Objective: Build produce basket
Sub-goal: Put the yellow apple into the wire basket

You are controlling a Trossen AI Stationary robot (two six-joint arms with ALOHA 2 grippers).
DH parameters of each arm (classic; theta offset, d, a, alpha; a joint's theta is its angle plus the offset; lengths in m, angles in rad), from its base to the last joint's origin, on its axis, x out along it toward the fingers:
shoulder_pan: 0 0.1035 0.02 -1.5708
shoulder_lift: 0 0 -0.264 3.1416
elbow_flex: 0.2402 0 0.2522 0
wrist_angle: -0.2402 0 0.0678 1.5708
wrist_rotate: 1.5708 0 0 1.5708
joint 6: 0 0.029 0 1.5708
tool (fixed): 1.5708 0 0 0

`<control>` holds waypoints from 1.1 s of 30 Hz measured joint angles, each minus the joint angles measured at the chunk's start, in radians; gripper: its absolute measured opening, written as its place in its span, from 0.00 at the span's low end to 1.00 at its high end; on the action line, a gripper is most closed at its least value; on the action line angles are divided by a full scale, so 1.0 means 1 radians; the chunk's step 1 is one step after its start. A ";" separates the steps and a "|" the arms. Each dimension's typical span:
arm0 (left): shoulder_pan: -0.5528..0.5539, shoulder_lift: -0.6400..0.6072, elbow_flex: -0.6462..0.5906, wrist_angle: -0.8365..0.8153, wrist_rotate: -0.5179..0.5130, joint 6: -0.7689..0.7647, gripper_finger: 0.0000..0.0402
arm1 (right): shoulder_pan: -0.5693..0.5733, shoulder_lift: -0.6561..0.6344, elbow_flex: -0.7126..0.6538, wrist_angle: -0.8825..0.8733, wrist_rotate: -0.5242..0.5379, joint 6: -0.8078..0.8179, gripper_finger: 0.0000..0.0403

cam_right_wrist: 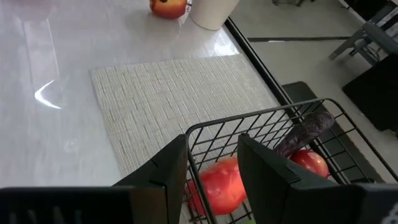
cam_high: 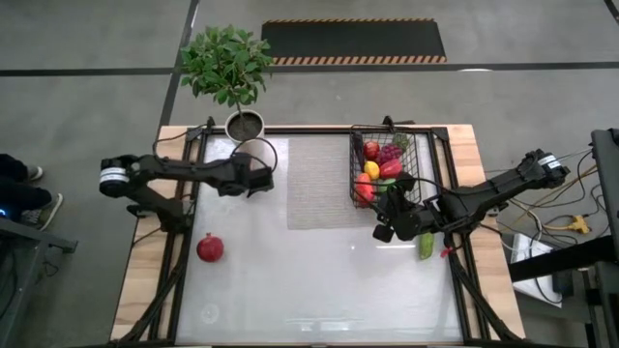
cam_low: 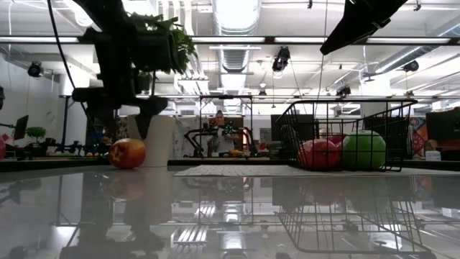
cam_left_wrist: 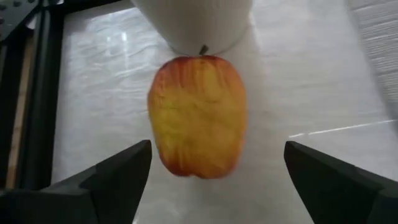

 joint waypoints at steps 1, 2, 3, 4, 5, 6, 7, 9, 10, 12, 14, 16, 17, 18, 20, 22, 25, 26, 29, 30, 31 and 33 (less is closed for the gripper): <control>0.010 0.012 0.000 -0.001 -0.003 0.005 0.87 | 0.000 0.000 0.000 0.000 0.000 0.000 0.33; 0.020 0.023 0.000 0.001 -0.008 0.007 0.87 | 0.000 0.000 0.000 0.000 0.000 0.000 0.33; 0.027 0.034 0.000 0.006 -0.013 0.014 0.88 | 0.000 0.000 0.000 0.000 0.000 0.000 0.33; 0.034 0.043 0.000 0.012 -0.016 0.021 0.88 | 0.000 0.000 0.000 0.000 0.000 0.000 0.33; 0.041 0.049 0.000 0.022 -0.016 0.025 0.88 | 0.000 0.000 0.000 0.000 0.000 0.000 0.33; 0.046 0.058 0.000 0.034 -0.018 0.033 0.88 | 0.000 0.000 0.000 0.000 0.000 0.000 0.33; 0.050 0.064 0.000 0.048 -0.021 0.048 0.88 | 0.000 0.000 0.000 0.000 0.000 0.000 0.33; 0.059 0.076 0.000 0.060 -0.021 0.056 0.88 | 0.000 0.000 0.000 0.000 -0.001 0.000 0.33; 0.063 0.080 0.000 0.063 -0.021 0.056 0.88 | 0.000 0.000 0.000 0.000 0.000 0.000 0.33; 0.074 0.091 0.000 0.068 -0.022 0.058 0.88 | 0.000 0.000 0.000 0.000 -0.001 0.000 0.34; 0.081 0.100 0.000 0.068 -0.024 0.061 0.88 | 0.000 0.000 0.000 0.000 -0.001 0.000 0.34; 0.085 0.110 0.000 0.070 -0.026 0.067 0.88 | 0.000 0.000 0.000 0.000 -0.002 0.000 0.34; 0.088 0.114 0.000 0.072 -0.026 0.072 0.88 | 0.000 0.000 0.000 0.000 -0.002 0.000 0.33; 0.089 0.118 0.000 0.078 -0.028 0.074 0.88 | 0.000 0.000 0.000 0.000 -0.003 0.000 0.33; 0.090 0.124 0.000 0.080 -0.029 0.074 0.88 | 0.000 0.000 0.000 0.000 -0.003 0.000 0.33; 0.090 0.129 0.000 0.078 -0.029 0.074 0.88 | 0.000 0.000 0.000 0.000 -0.003 0.000 0.33; 0.090 0.138 0.000 0.078 -0.029 0.075 0.85 | 0.000 0.000 -0.001 0.000 -0.003 0.000 0.34; 0.090 0.142 0.000 0.078 -0.029 0.074 0.83 | 0.000 0.000 -0.001 0.000 -0.003 0.000 0.34; 0.089 0.149 0.000 0.078 -0.035 0.074 0.75 | 0.000 0.000 -0.001 0.000 -0.003 0.003 0.34; 0.089 0.150 0.000 0.078 -0.036 0.074 0.73 | 0.000 0.000 -0.001 0.000 -0.003 0.003 0.33; 0.089 0.150 0.000 0.078 -0.037 0.074 0.71 | 0.000 0.000 -0.001 0.000 -0.003 0.003 0.33; 0.089 0.150 0.000 0.079 -0.036 0.074 0.68 | 0.000 0.000 -0.001 0.000 -0.003 0.003 0.32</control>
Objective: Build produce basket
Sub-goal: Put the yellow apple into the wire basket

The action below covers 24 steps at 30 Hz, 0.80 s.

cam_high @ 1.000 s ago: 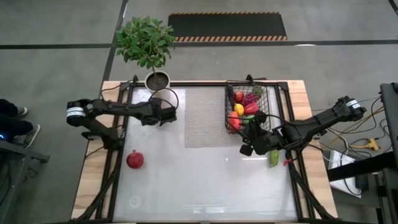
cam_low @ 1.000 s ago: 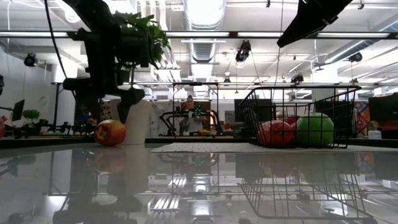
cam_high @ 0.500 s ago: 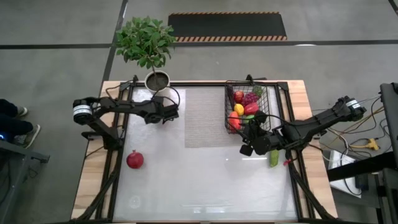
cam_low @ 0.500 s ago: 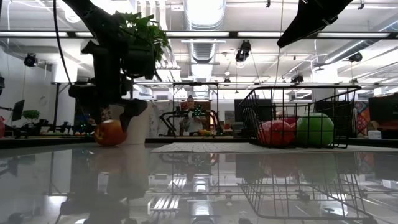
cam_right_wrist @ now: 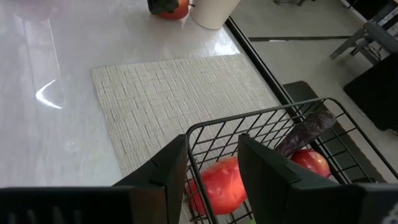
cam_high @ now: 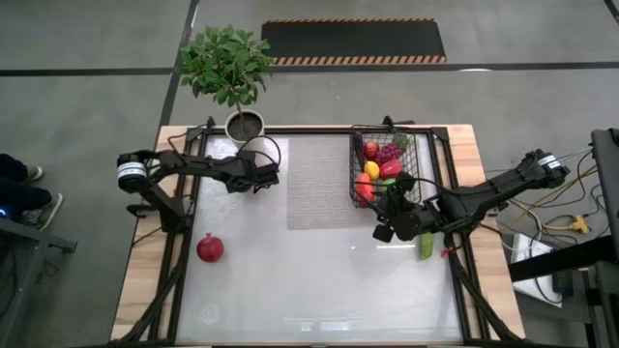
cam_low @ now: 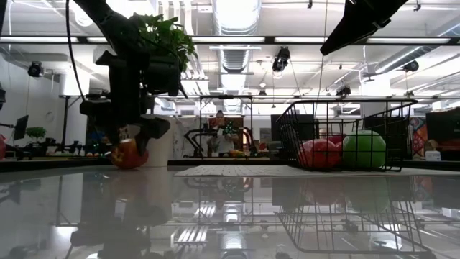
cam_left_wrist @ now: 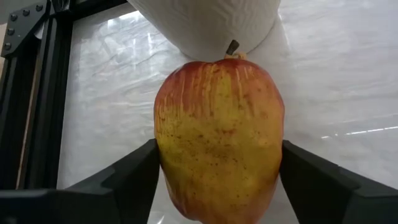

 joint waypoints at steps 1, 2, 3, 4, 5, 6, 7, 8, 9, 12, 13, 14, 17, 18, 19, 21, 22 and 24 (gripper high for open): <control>0.000 -0.001 0.000 0.000 0.000 0.000 0.67 | 0.000 0.000 0.000 0.000 0.000 0.000 0.32; -0.002 -0.003 0.000 -0.001 0.001 0.000 0.67 | 0.000 0.000 0.000 0.000 0.000 0.000 0.32; -0.006 -0.005 0.000 -0.001 0.002 0.000 0.67 | 0.000 0.000 0.000 0.000 0.000 0.000 0.32; -0.012 -0.007 0.000 -0.002 0.002 0.000 0.67 | 0.000 0.000 0.000 0.000 0.000 0.000 0.32; -0.019 -0.009 0.000 -0.003 0.004 0.000 0.67 | 0.000 0.000 -0.002 0.001 0.000 0.001 0.32; -0.031 -0.014 0.000 -0.005 0.009 0.000 0.68 | 0.000 0.000 -0.003 0.000 0.000 0.005 0.32; -0.044 -0.019 0.000 -0.008 0.012 0.000 0.68 | 0.000 0.000 -0.005 0.000 -0.001 0.008 0.32; -0.059 -0.022 0.000 -0.011 0.013 0.001 0.68 | 0.000 0.000 -0.007 0.001 -0.001 0.012 0.33; -0.075 -0.028 0.000 -0.011 0.013 0.001 0.69 | 0.000 0.000 -0.009 0.001 0.000 0.017 0.33; -0.134 -0.054 0.005 -0.021 0.010 0.005 0.69 | 0.000 0.000 -0.020 0.019 -0.003 0.023 0.34; -0.159 -0.066 0.008 -0.017 0.011 0.017 0.69 | 0.000 0.000 -0.025 0.036 -0.004 0.023 0.34; -0.185 -0.078 0.011 -0.018 0.011 0.031 0.69 | 0.000 0.000 -0.032 0.056 -0.004 0.023 0.34; -0.269 -0.120 0.022 -0.009 0.009 0.085 0.69 | 0.000 0.000 -0.051 0.123 -0.005 0.016 0.36; -0.300 -0.135 0.026 0.000 0.006 0.111 0.69 | 0.000 0.000 -0.058 0.145 -0.006 0.013 0.37; -0.330 -0.152 0.029 0.020 0.000 0.142 0.69 | 0.000 0.000 -0.064 0.170 -0.009 0.012 0.38; -0.391 -0.181 0.028 0.085 -0.026 0.220 0.69 | 0.000 0.000 -0.075 0.207 -0.009 0.010 0.41; -0.419 -0.196 0.023 0.130 -0.035 0.269 0.69 | 0.000 0.000 -0.080 0.224 -0.009 0.007 0.43; -0.472 -0.224 0.018 0.235 -0.047 0.389 0.69 | 0.000 0.000 -0.086 0.255 -0.009 -0.002 0.47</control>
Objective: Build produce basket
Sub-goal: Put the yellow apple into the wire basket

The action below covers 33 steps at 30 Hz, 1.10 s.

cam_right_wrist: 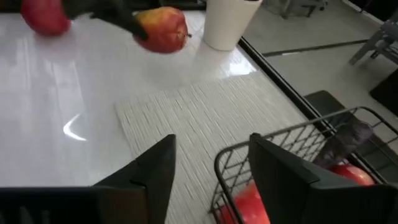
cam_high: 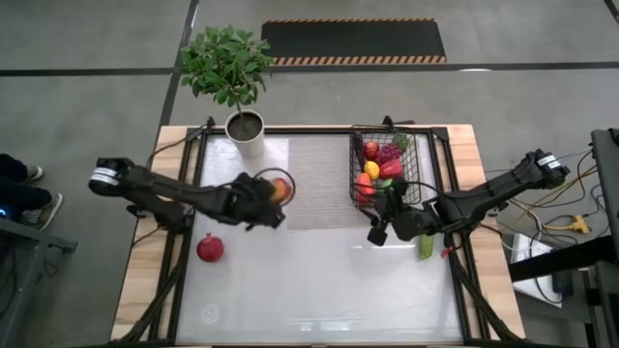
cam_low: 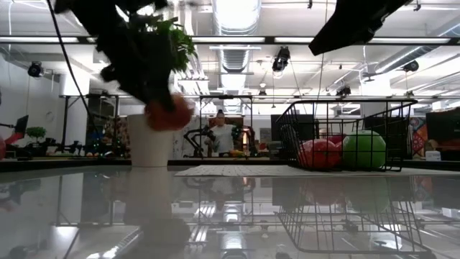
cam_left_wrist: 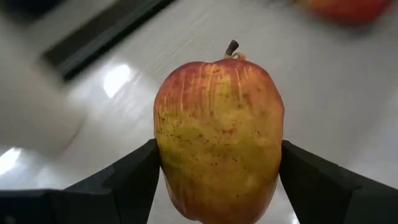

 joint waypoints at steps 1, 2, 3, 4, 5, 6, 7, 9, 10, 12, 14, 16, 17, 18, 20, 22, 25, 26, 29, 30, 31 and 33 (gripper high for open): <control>-0.025 -0.007 -0.002 0.060 -0.002 0.065 0.69 | 0.000 0.000 -0.003 0.015 -0.001 -0.003 0.49; -0.046 -0.013 -0.008 0.129 -0.003 0.135 0.69 | 0.000 0.000 -0.005 0.029 -0.001 -0.011 0.52; -0.066 -0.015 -0.013 0.196 -0.002 0.208 0.69 | 0.000 0.000 -0.007 0.042 -0.005 -0.021 0.54; -0.085 -0.015 -0.017 0.257 0.000 0.277 0.69 | 0.000 0.000 -0.010 0.056 -0.017 -0.038 0.57; -0.100 -0.015 -0.018 0.312 0.002 0.342 0.69 | 0.000 0.000 -0.015 0.079 -0.026 -0.057 0.60; -0.112 -0.015 -0.018 0.366 0.003 0.399 0.69 | 0.000 0.000 -0.020 0.107 -0.037 -0.081 0.62; -0.121 -0.012 -0.018 0.425 0.003 0.452 0.69 | 0.000 0.000 -0.028 0.143 -0.050 -0.108 0.65; -0.134 -0.006 -0.018 0.510 0.004 0.546 0.69 | 0.000 0.000 -0.048 0.228 -0.084 -0.166 0.70; -0.137 -0.001 -0.018 0.548 0.014 0.586 0.69 | 0.000 0.000 -0.058 0.272 -0.106 -0.197 0.72; -0.138 0.007 -0.019 0.623 0.052 0.658 0.69 | 0.000 0.000 -0.078 0.359 -0.146 -0.258 0.76; -0.138 0.012 -0.026 0.691 0.088 0.710 0.69 | 0.000 0.000 -0.099 0.442 -0.175 -0.309 0.79; -0.138 0.023 -0.035 0.758 0.112 0.756 0.69 | 0.000 0.000 -0.124 0.532 -0.195 -0.359 0.81; -0.138 0.030 -0.043 0.788 0.112 0.780 0.69 | 0.000 0.000 -0.140 0.579 -0.206 -0.383 0.81; -0.138 0.037 -0.052 0.824 0.115 0.804 0.69 | 0.000 0.000 -0.154 0.633 -0.214 -0.401 0.82; -0.138 0.048 -0.077 0.909 0.145 0.840 0.69 | -0.001 0.000 -0.185 0.728 -0.228 -0.436 0.82; -0.137 0.064 -0.095 0.996 0.166 0.867 0.69 | -0.001 0.000 -0.211 0.811 -0.235 -0.470 0.82; -0.138 0.088 -0.109 1.083 0.185 0.905 0.69 | -0.001 0.000 -0.225 0.872 -0.236 -0.494 0.81; -0.138 0.099 -0.111 1.123 0.197 0.917 0.69 | -0.001 0.000 -0.226 0.881 -0.238 -0.501 0.81; -0.138 0.131 -0.115 1.233 0.221 0.958 0.69 | -0.003 0.000 -0.226 0.909 -0.293 -0.514 0.81; -0.138 0.144 -0.115 1.269 0.227 0.974 0.69 | -0.003 0.001 -0.227 0.921 -0.313 -0.518 0.81; -0.138 0.155 -0.116 1.297 0.231 0.990 0.69 | -0.003 0.001 -0.228 0.935 -0.332 -0.519 0.81; -0.137 0.178 -0.118 1.363 0.244 1.012 0.69 | -0.002 0.001 -0.228 0.957 -0.354 -0.524 0.82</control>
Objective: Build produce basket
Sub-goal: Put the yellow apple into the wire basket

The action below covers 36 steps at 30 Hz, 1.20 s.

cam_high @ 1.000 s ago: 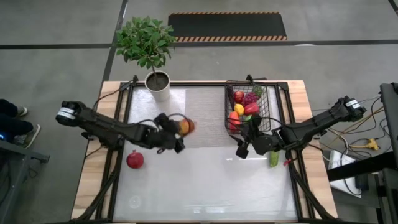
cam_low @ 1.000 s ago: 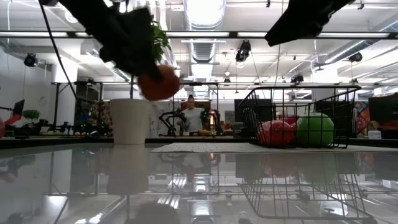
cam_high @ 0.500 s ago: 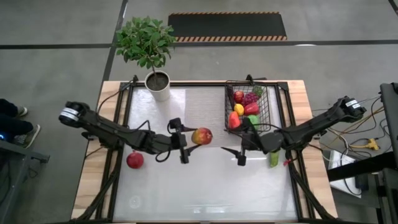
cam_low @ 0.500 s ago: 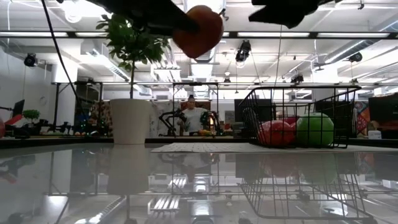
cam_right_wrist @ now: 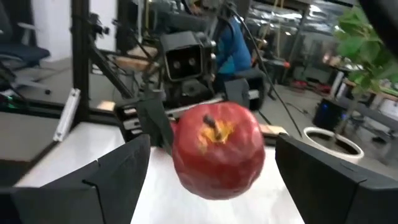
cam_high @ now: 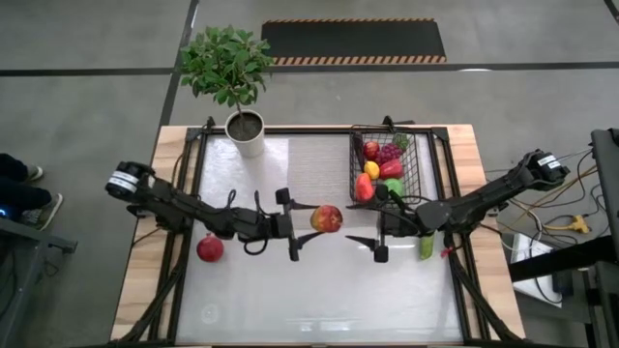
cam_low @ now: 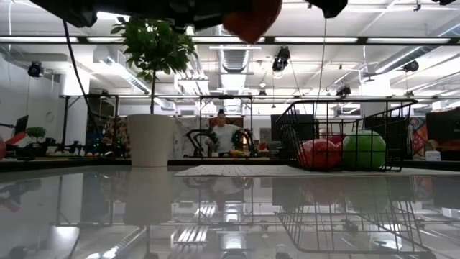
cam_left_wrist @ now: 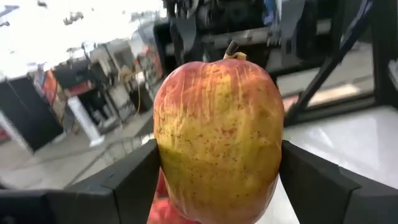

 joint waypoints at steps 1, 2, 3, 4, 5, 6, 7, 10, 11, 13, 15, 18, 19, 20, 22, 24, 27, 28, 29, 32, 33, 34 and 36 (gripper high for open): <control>0.000 0.012 0.000 0.038 0.011 0.013 0.69 | 0.000 0.000 0.000 0.003 -0.007 -0.003 0.82; 0.000 0.022 0.000 0.070 0.016 0.021 0.69 | 0.000 0.000 0.000 0.003 -0.007 -0.005 0.82; 0.000 0.035 0.000 0.104 0.019 0.029 0.69 | 0.000 0.000 0.000 0.003 -0.007 -0.011 0.82; 0.000 0.047 -0.001 0.132 0.020 0.033 0.69 | 0.000 0.000 0.000 0.004 -0.007 -0.012 0.82; 0.000 0.058 -0.003 0.159 0.021 0.039 0.69 | 0.000 0.000 0.000 0.007 -0.007 -0.013 0.82; 0.000 0.068 -0.004 0.177 0.021 0.039 0.69 | 0.000 0.000 0.000 0.009 -0.007 -0.013 0.82; 0.002 0.078 -0.004 0.205 0.027 0.040 0.69 | 0.000 0.000 0.000 0.010 -0.007 -0.013 0.82; 0.007 0.105 -0.002 0.276 0.056 0.040 0.69 | 0.000 0.000 0.000 0.015 -0.007 -0.017 0.82; 0.009 0.116 0.000 0.298 0.069 0.040 0.69 | 0.000 0.000 0.000 0.017 -0.008 -0.019 0.82; 0.012 0.139 0.003 0.345 0.078 0.040 0.69 | 0.000 0.000 0.000 0.018 -0.007 -0.019 0.82; 0.017 0.164 0.011 0.397 0.081 0.040 0.69 | 0.000 0.000 0.000 0.017 -0.008 -0.020 0.82; 0.024 0.205 0.031 0.451 0.086 0.040 0.69 | 0.000 0.000 0.000 0.019 -0.008 -0.020 0.82; 0.026 0.220 0.040 0.468 0.090 0.040 0.69 | 0.000 0.000 0.000 0.019 -0.008 -0.020 0.82; 0.028 0.238 0.050 0.486 0.094 0.040 0.69 | 0.000 0.000 0.000 0.020 -0.007 -0.020 0.82; 0.032 0.270 0.077 0.516 0.104 0.040 0.69 | 0.000 0.000 0.000 0.027 -0.005 -0.020 0.81; 0.035 0.296 0.094 0.544 0.107 0.040 0.69 | 0.000 0.000 0.000 0.032 -0.005 -0.020 0.81; 0.040 0.324 0.122 0.567 0.109 0.038 0.69 | 0.000 -0.002 0.000 0.048 -0.005 -0.025 0.81; 0.041 0.336 0.132 0.585 0.109 0.038 0.69 | 0.000 -0.002 0.000 0.054 -0.004 -0.027 0.81; 0.042 0.347 0.138 0.600 0.110 0.038 0.69 | 0.000 -0.002 0.000 0.053 -0.004 -0.029 0.81; 0.046 0.372 0.148 0.636 0.113 0.038 0.69 | 0.000 -0.002 0.000 0.060 -0.004 -0.032 0.81; 0.048 0.377 0.149 0.644 0.115 0.038 0.69 | 0.000 -0.002 0.000 0.060 -0.005 -0.033 0.81; 0.049 0.378 0.149 0.649 0.117 0.037 0.69 | 0.000 -0.002 0.000 0.060 -0.004 -0.032 0.81; 0.050 0.378 0.148 0.649 0.117 0.035 0.69 | 0.000 -0.002 0.000 0.062 -0.004 -0.026 0.81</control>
